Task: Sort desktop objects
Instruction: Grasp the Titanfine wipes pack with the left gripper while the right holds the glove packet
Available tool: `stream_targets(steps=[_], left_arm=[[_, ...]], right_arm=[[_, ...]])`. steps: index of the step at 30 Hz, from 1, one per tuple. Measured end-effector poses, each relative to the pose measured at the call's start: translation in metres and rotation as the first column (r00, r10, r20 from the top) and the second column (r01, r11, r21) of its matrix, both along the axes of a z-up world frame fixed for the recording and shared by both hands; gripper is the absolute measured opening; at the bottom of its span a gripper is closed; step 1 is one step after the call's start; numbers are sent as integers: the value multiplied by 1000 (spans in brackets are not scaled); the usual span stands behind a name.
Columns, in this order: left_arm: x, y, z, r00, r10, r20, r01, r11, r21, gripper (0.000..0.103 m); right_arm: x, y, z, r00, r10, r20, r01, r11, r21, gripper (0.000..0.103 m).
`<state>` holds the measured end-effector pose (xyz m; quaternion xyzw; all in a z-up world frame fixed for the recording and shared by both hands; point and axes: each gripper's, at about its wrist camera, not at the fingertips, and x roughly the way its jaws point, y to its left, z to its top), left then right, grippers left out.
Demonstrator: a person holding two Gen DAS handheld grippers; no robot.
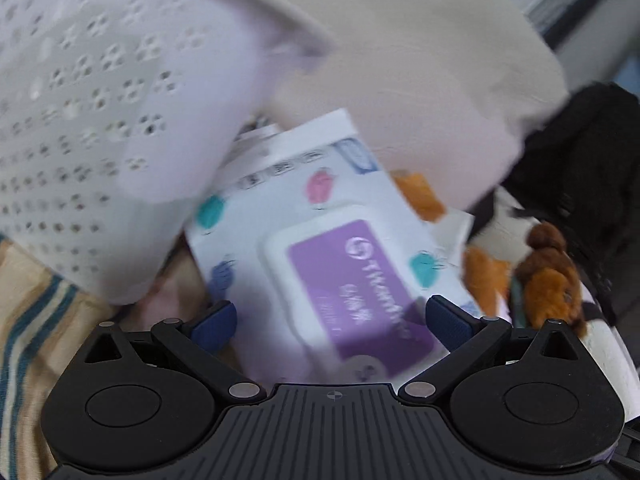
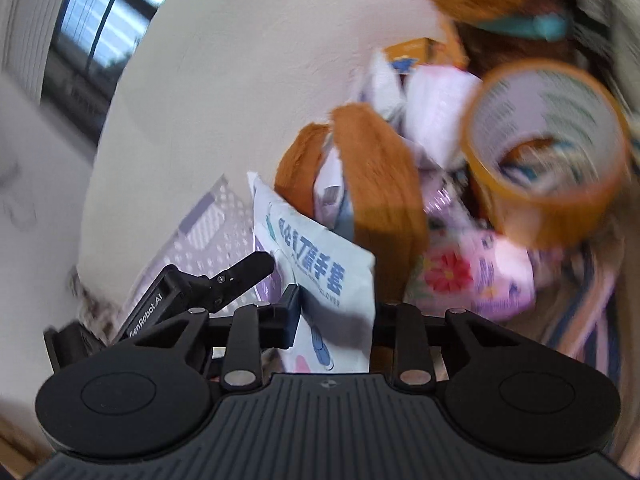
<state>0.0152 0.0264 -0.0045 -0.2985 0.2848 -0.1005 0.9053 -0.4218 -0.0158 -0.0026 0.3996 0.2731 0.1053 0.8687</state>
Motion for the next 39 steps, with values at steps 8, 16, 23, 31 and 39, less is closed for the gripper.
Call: stream_targets(steps=[8,16,23,31,39], left_arm=[[-23,4,22,990,-112,83,114,993,-17,87],[-33,-8,22,991,-131,39,119,967,223,57],[-40,-4,21,994,-85,71,62,958,280,0],[-36,13,20,995,-100,-6,100,982,158,42],[-20,61,-11,984,-45,-170,14,984,-180,84]], right_arm=[[-41,10,-1,999,-37,14,36,999,21,31],[-45,21,-9,999,-46,-5,46,999,22,36],[-46,17,-16,999,-38,31,38,999,15,39],[-45,18,-11,997,-22,70,20,999,25,40],[-42,3,-23,998,-26,55,22,997,78,40]])
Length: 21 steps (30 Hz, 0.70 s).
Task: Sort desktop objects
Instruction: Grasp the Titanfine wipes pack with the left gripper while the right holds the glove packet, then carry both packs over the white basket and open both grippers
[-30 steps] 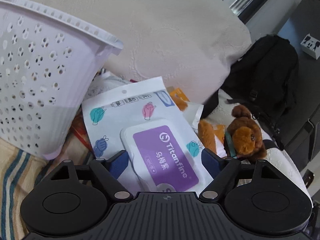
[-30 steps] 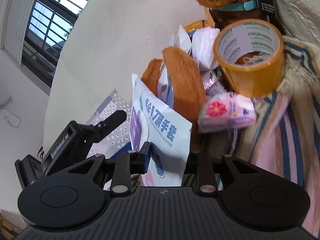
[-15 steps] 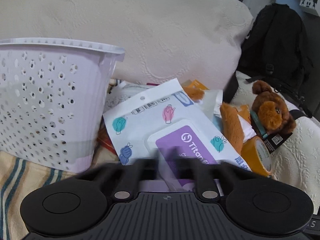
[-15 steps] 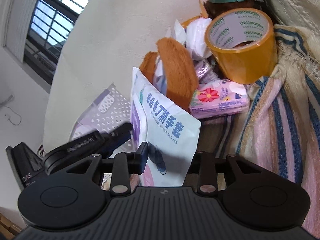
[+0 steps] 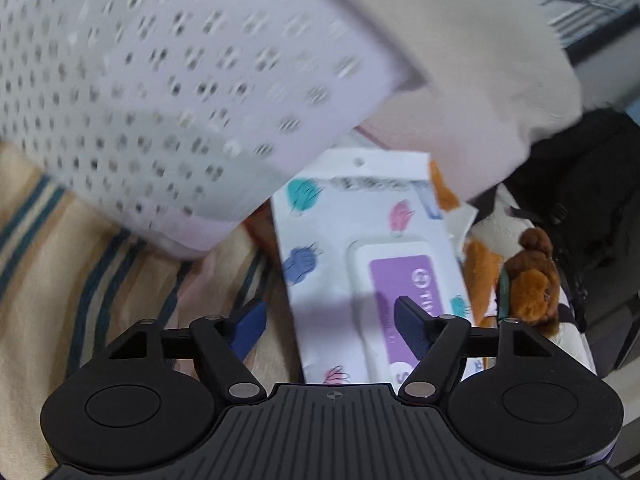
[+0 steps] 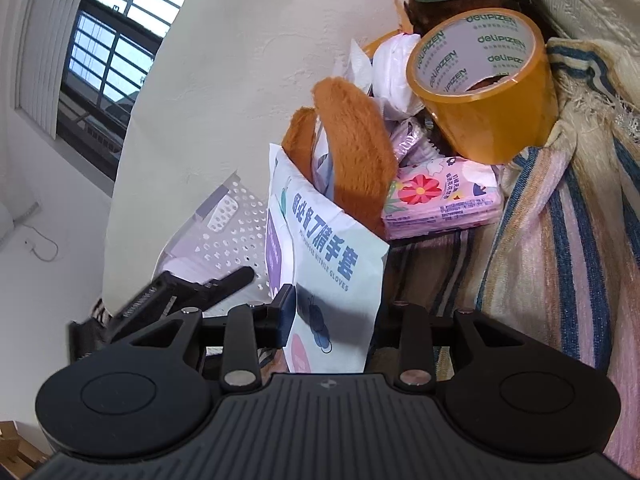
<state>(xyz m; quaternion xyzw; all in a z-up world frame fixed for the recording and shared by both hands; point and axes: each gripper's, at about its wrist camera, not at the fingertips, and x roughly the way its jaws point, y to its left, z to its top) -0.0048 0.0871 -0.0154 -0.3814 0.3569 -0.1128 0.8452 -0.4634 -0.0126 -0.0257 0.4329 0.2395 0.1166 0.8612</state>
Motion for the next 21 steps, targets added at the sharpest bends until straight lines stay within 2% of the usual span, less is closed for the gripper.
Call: stream_targets(steps=[4,6,7,8,9,10,11,13,16,21], left_arm=[[15,-14,-7,1000,-29,-1,29,999,-32,91],[16,-21,-6,998,-40,44,42,999,-25,84],[15,-25,-3,997,-41,60,40,999,6,77],[10,-30,2,995,-34,97,29,998,48,62],[4,-33,7,989,-30,145,18,996,86,40],[-1,-36,14,982,-37,187,13,992,128,29],[-5,-39,20,975,-49,218,10,984,175,10],[-12,-47,26,964,-70,257,2,968,252,9],[-17,-61,28,956,-107,272,13,945,326,7],[-29,-73,30,938,-147,313,18,925,380,7]], right_arm=[[-1,-1,-1,1000,-3,3,3,1000,0,41],[-2,0,-1,1000,-5,1,5,1000,-3,41],[-2,0,-2,1000,-7,0,7,1000,-6,41],[-3,0,-2,1000,-13,-1,13,1000,-16,42],[-4,-1,-3,1000,-21,-2,21,999,-27,45],[-5,0,-3,1000,-30,-1,30,999,-41,48],[-7,1,-2,999,-38,6,38,998,-52,49],[-11,4,1,998,-50,31,53,996,-75,49],[-15,17,11,995,-81,60,89,982,-165,49],[-24,39,28,983,-89,161,139,933,-332,48]])
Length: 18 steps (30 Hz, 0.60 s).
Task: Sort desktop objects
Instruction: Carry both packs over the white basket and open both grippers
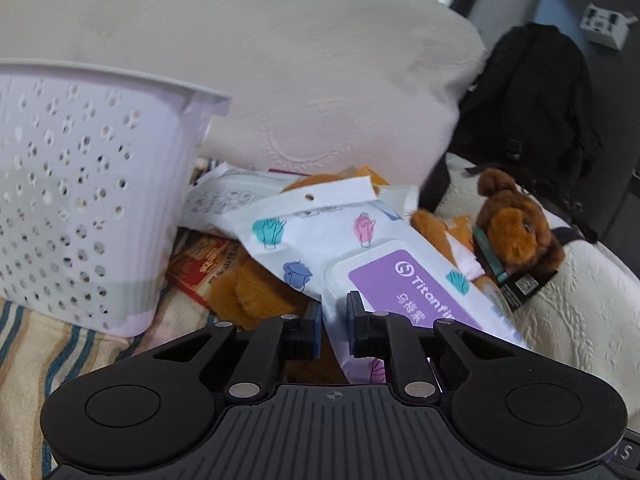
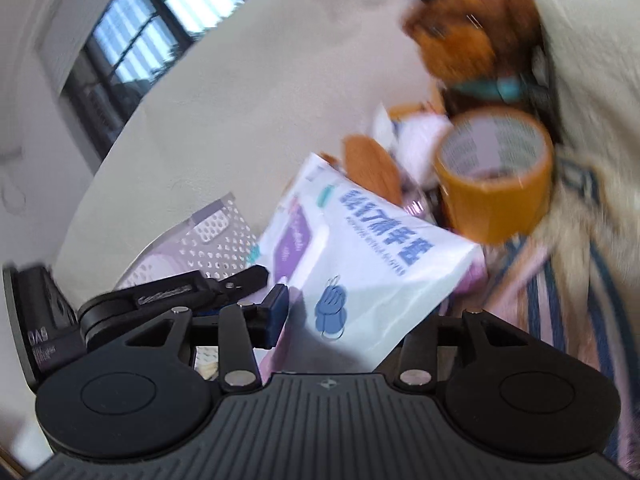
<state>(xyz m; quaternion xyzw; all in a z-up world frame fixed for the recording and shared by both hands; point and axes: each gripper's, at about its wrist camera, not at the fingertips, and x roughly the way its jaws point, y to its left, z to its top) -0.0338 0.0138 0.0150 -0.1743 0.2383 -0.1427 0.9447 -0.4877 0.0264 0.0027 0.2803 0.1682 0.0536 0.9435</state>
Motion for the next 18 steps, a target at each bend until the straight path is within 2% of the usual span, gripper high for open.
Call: stream_targets(steps=[4,7,10,13,16,18], left_arm=[[-14,6,8,999,5,48,-5,1000,-3,7],[-28,12,27,993,26,117,-25,1000,-17,6],[-46,24,58,977,73,202,-65,997,-48,6],[-59,50,91,953,147,264,-134,989,-64,7],[-65,85,121,927,257,274,-249,966,-66,7],[-65,108,137,899,346,268,-344,937,-58,8]], right_arm=[[-10,32,18,997,1,81,15,980,-196,46],[-16,47,37,990,29,138,9,963,-269,46],[-16,54,64,979,88,185,-35,962,-271,46],[0,67,107,960,190,207,-129,953,-274,47],[44,79,147,932,320,169,-286,938,-195,47],[86,93,170,906,406,118,-389,910,-145,47]])
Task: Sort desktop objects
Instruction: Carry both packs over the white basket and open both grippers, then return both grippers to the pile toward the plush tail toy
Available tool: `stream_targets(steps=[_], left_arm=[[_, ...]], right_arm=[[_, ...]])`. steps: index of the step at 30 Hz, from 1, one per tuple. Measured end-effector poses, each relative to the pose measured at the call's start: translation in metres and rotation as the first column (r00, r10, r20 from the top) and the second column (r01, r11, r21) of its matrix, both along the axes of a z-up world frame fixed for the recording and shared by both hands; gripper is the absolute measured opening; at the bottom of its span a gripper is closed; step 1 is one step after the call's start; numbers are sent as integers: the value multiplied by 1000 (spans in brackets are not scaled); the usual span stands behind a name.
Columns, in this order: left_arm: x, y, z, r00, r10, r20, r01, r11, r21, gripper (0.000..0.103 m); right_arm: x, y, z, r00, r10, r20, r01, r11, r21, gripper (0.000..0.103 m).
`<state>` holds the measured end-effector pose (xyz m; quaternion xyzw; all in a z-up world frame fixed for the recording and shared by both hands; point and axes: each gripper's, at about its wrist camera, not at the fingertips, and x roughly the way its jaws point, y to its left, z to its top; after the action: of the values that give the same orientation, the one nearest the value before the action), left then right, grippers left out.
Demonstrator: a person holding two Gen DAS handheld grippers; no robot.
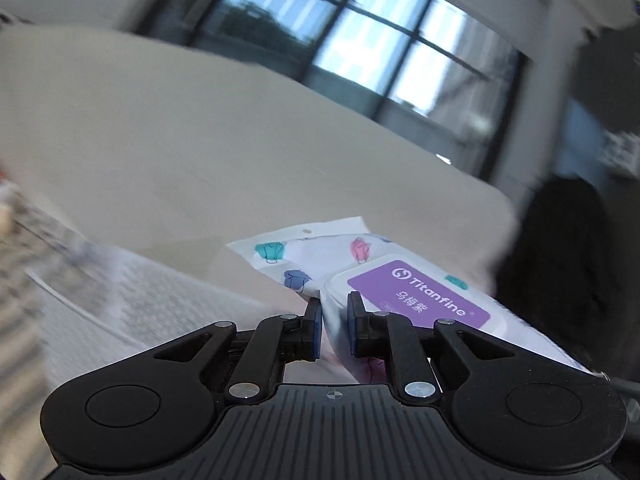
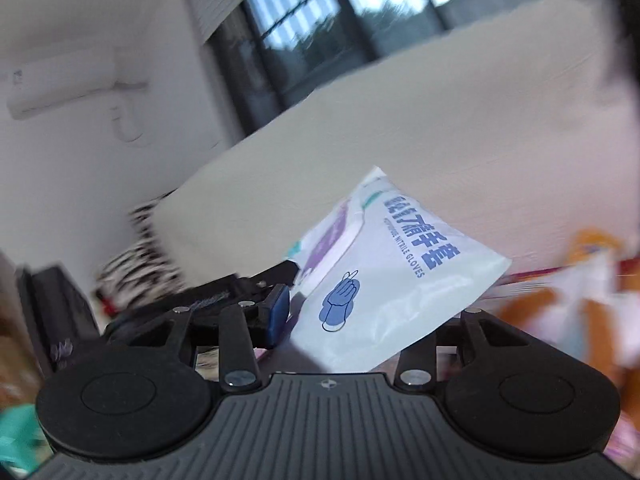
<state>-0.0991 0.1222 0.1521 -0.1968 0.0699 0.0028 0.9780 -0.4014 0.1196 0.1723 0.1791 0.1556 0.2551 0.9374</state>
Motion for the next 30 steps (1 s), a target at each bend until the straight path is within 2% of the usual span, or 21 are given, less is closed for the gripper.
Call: stream_targets(steps=[3,5,7,8,9,10,11,13,14,15,17,21,22,24,26,28,29,30], left_arm=[[17,31,11,987,148,-68,-146,989,26,8],[43,49,7,959,226,-169,-222,974,43,8],[72,65,-10,926,255,-277,-250,967,53,9],[84,72,-21,905,270,-330,-267,962,54,9],[92,77,-31,883,286,-373,-284,957,63,9],[96,80,-40,870,294,-395,-289,954,73,10],[98,81,-48,865,290,-409,-283,956,78,11],[100,75,-54,875,294,-383,-272,956,112,14],[95,72,-56,880,302,-365,-274,953,127,19],[92,71,-54,880,312,-357,-280,950,138,34],[88,69,-50,879,318,-355,-284,948,146,35],[71,69,-34,901,324,-290,-285,944,168,37],[64,66,-30,912,302,-279,-266,951,158,37],[50,55,-24,933,241,-267,-212,968,131,48],[35,36,-23,955,163,-246,-141,984,105,57],[22,5,-28,970,77,-231,-52,992,112,68],[17,-12,-32,973,35,-228,-7,993,121,78],[15,-30,-38,974,-6,-225,35,991,126,83]], right_arm=[[69,33,20,988,113,-103,-111,993,28,50],[120,57,21,964,147,-220,-150,989,4,55],[167,75,9,943,88,-322,-113,992,-60,63],[183,78,0,934,40,-355,-79,992,-97,63],[193,81,-7,928,-25,-371,-30,989,-142,63],[200,83,-14,920,-73,-386,0,982,-186,63],[200,81,-21,921,-78,-382,1,980,-200,63],[193,79,-28,934,-93,-344,18,976,-216,67],[188,77,-31,946,-103,-306,32,973,-228,66],[184,74,-30,957,-111,-268,46,970,-240,69],[176,67,-24,963,-150,-224,92,964,-251,74],[157,44,-14,971,-110,-210,80,986,-147,75],[148,37,-11,975,-95,-201,71,990,-124,75],[126,24,-9,978,-87,-188,72,994,-85,78],[98,4,-13,982,-87,-170,82,996,-38,87],[68,-15,-22,982,-119,-146,115,993,-40,90],[53,-25,-27,979,-156,-129,149,987,-56,91],[40,-36,-35,971,-210,-111,202,976,-76,92]])
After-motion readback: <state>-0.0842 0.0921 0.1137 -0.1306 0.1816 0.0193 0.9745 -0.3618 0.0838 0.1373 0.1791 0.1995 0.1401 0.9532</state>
